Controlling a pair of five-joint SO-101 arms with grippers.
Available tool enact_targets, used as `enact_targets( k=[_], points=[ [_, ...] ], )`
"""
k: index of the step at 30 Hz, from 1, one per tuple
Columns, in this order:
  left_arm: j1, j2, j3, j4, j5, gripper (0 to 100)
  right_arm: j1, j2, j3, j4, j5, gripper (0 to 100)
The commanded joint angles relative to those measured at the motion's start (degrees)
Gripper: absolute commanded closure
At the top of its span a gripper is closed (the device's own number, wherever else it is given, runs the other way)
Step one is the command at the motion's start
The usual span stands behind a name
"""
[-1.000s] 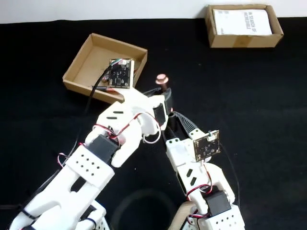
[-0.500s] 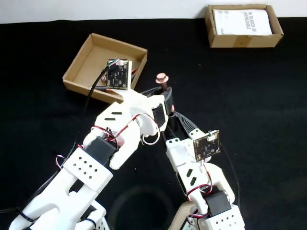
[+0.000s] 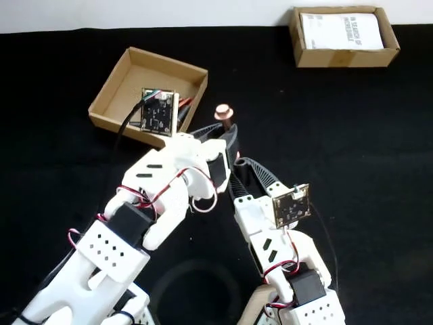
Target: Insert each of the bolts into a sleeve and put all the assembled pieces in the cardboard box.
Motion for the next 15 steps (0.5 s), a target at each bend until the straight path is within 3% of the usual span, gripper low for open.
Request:
enact_targets(
  k=[1, 15],
  points=[
    [-0.22, -1.36, -0.22, 0.26, 0.18, 99, -0.13, -0.57, 7.34, -1.36, 0.44, 99.1],
    [1.98, 1.27, 1.01, -1.58, 2.55, 99, -0.31, -0.66, 6.81, -1.27, 0.26, 99.1]
  ],
)
